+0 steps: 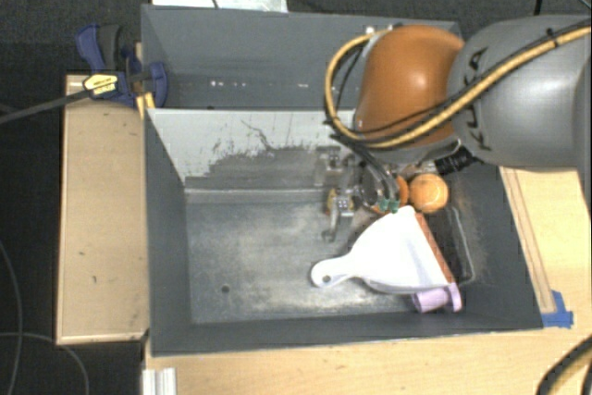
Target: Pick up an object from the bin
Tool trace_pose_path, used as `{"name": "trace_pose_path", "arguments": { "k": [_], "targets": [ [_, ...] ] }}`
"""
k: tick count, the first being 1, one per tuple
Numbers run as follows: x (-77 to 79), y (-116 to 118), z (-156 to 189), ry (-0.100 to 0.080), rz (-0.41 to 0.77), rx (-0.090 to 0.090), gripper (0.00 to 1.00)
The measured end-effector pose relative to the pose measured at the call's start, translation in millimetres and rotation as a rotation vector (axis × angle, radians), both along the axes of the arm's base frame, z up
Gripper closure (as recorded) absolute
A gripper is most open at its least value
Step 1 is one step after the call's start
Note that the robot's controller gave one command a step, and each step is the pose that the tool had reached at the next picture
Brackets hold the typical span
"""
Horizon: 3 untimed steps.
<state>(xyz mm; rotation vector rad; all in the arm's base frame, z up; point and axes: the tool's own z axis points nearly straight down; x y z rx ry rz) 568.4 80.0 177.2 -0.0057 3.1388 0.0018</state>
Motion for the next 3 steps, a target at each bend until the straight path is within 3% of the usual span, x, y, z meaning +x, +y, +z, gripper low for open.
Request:
{"name": "trace_pose_path", "arguments": {
  "k": [1, 2, 3],
  "targets": [
    [-14.8, -33.0, -9.2, -0.001, 0.077, 0.001, 0.00],
    [-24.8, -58.1, -10.0, 0.002, 0.028, -0.002, 0.00],
    [-40.6, -54.7, -28.0, -0.001, -0.108, 0.000, 0.00]
  ]
}}
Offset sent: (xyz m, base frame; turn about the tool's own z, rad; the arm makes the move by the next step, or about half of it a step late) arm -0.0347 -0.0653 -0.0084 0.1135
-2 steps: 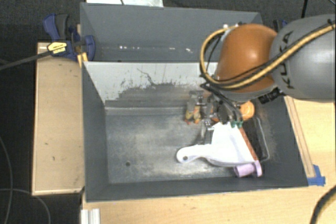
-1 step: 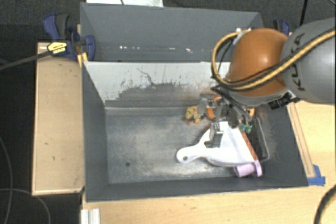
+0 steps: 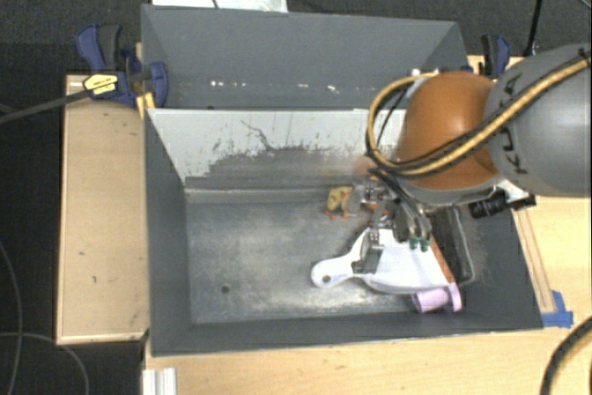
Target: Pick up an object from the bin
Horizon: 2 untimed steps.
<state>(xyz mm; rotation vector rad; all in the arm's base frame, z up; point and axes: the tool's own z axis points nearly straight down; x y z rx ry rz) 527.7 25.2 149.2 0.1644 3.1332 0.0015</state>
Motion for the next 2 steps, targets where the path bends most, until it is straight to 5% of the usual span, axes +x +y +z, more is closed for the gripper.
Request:
{"name": "trace_pose_path", "arguments": {
  "k": [1, 2],
  "targets": [
    [-14.6, -5.4, -49.5, -0.002, 0.180, -0.001, 0.00],
    [-31.5, -18.7, -77.6, 0.000, -0.063, 0.000, 1.00]
  ]
}}
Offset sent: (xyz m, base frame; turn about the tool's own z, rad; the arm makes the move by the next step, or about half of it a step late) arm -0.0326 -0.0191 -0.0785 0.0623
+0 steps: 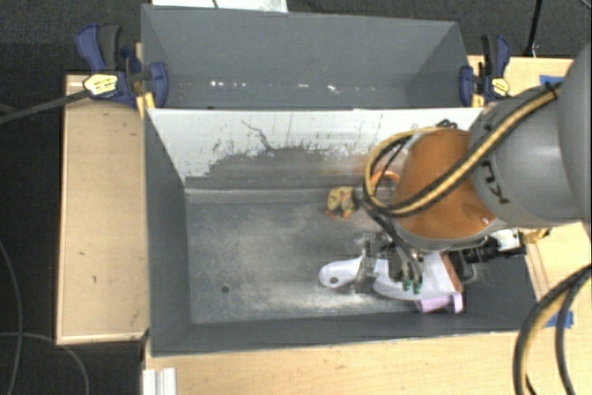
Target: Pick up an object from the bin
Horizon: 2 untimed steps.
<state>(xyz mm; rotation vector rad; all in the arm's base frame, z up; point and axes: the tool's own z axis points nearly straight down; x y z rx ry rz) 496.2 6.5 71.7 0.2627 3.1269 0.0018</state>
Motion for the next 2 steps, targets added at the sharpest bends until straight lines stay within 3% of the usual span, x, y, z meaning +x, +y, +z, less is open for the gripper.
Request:
{"name": "trace_pose_path", "arguments": {
  "k": [1, 2],
  "targets": [
    [0.0, 0.0, 0.0, 0.000, -0.001, 0.000, 1.00],
    [-6.8, -4.2, 144.0, 0.002, 0.063, -0.001, 1.00]
  ]
}}
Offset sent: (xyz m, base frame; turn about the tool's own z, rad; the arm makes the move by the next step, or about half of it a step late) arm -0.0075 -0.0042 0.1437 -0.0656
